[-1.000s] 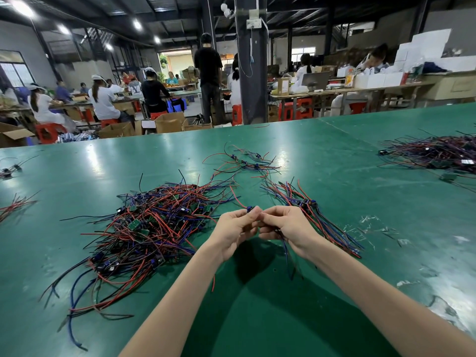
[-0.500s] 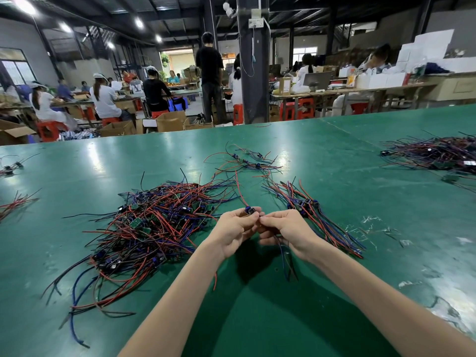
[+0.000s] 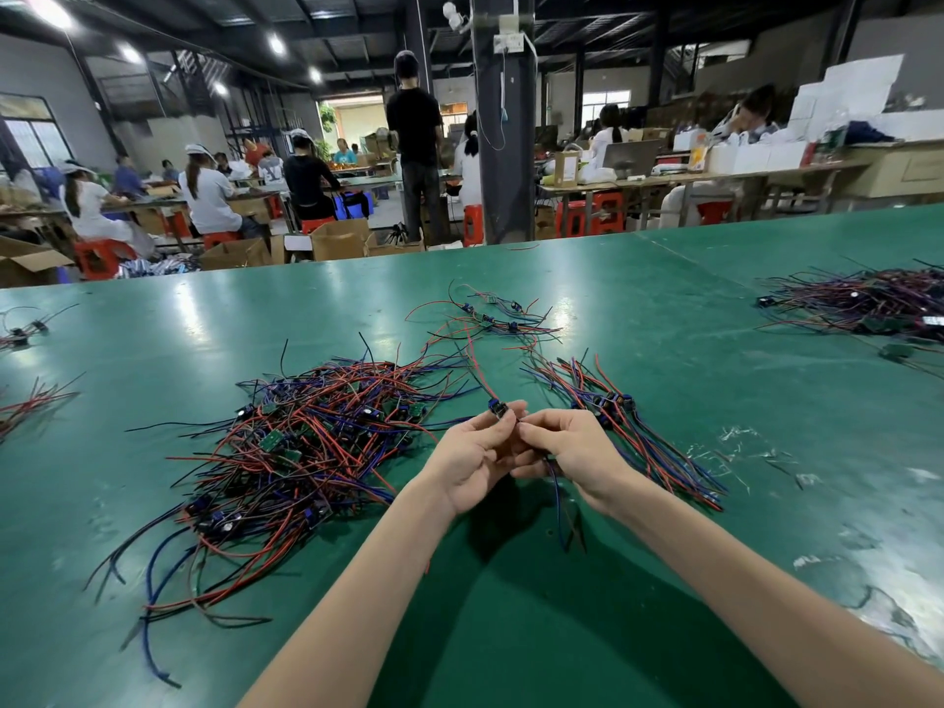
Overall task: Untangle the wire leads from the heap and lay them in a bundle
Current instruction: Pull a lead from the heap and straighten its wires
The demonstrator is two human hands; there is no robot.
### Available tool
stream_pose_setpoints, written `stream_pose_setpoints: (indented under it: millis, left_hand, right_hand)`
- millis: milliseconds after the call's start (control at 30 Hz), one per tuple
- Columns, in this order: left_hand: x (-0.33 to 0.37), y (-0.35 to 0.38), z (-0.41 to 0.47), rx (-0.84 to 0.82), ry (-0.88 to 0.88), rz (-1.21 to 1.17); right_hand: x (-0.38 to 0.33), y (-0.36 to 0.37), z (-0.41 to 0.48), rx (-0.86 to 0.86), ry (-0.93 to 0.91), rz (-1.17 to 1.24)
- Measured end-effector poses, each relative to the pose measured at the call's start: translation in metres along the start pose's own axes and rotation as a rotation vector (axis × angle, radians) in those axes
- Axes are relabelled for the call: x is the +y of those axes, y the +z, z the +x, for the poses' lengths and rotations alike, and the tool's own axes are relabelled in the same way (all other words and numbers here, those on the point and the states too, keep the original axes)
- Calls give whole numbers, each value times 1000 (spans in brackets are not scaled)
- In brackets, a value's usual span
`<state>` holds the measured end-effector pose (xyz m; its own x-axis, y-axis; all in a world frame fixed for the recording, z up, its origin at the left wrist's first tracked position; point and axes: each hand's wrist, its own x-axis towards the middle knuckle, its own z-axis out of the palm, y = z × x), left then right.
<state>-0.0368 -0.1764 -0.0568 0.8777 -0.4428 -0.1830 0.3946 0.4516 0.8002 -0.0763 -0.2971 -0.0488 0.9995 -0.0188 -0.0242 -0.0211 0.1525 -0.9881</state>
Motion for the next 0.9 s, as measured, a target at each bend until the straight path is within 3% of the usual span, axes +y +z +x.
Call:
stream_pose_setpoints:
  millis: [633,900]
  left_hand:
    - [-6,-5,4,237,211,491]
    - [-5,-6,6,216,151,334]
  right_hand:
    - [8,-4,3,74,-67,-241]
    - [9,-2,3,60,-21,-234]
